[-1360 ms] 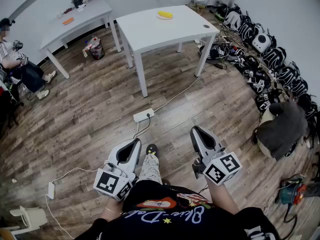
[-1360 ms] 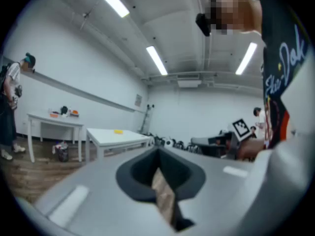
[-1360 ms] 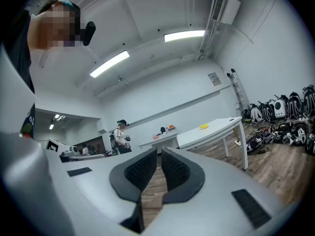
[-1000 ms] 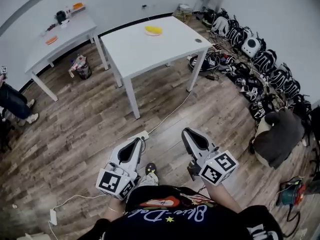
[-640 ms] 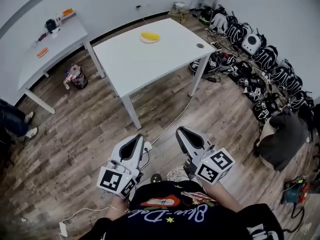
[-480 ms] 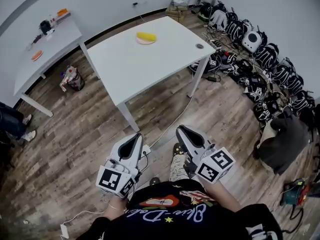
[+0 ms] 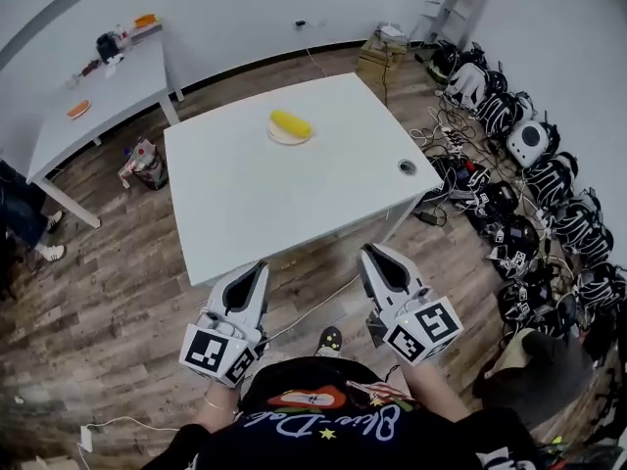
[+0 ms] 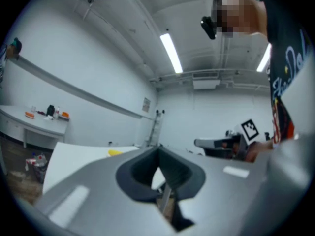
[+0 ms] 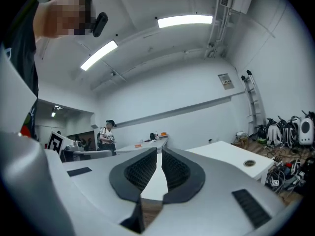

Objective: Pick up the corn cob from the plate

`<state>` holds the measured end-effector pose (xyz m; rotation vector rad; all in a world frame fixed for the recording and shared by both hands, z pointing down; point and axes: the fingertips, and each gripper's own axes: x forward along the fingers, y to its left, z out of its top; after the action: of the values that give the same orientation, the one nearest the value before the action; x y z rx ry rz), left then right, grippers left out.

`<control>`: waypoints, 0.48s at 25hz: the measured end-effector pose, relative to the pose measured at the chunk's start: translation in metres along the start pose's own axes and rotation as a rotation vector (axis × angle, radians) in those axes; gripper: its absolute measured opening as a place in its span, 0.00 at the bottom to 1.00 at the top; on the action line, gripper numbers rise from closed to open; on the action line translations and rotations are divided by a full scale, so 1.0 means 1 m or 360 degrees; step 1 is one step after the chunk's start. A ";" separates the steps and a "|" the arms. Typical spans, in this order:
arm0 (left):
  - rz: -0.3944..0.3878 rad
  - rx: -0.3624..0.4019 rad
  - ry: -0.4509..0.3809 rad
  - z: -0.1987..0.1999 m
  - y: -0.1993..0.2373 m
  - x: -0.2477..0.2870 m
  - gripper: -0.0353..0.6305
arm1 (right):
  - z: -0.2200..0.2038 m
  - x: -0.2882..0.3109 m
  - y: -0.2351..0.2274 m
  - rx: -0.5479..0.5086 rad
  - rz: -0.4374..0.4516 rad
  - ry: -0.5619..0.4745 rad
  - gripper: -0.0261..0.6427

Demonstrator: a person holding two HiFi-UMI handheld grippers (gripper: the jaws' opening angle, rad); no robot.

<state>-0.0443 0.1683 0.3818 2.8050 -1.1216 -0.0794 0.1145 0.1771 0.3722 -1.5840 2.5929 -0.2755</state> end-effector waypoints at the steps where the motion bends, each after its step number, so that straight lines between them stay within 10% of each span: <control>1: 0.0041 -0.0010 0.0005 -0.002 0.003 0.012 0.04 | 0.003 0.007 -0.019 -0.0019 0.0009 0.0013 0.06; 12: 0.0138 -0.0020 0.0034 -0.005 0.073 0.131 0.04 | -0.010 0.184 -0.104 -0.0165 0.0309 0.0235 0.06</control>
<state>0.0008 0.0259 0.3961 2.7352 -1.2317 -0.0485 0.1195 -0.0319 0.4057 -1.3745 2.8928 -0.2549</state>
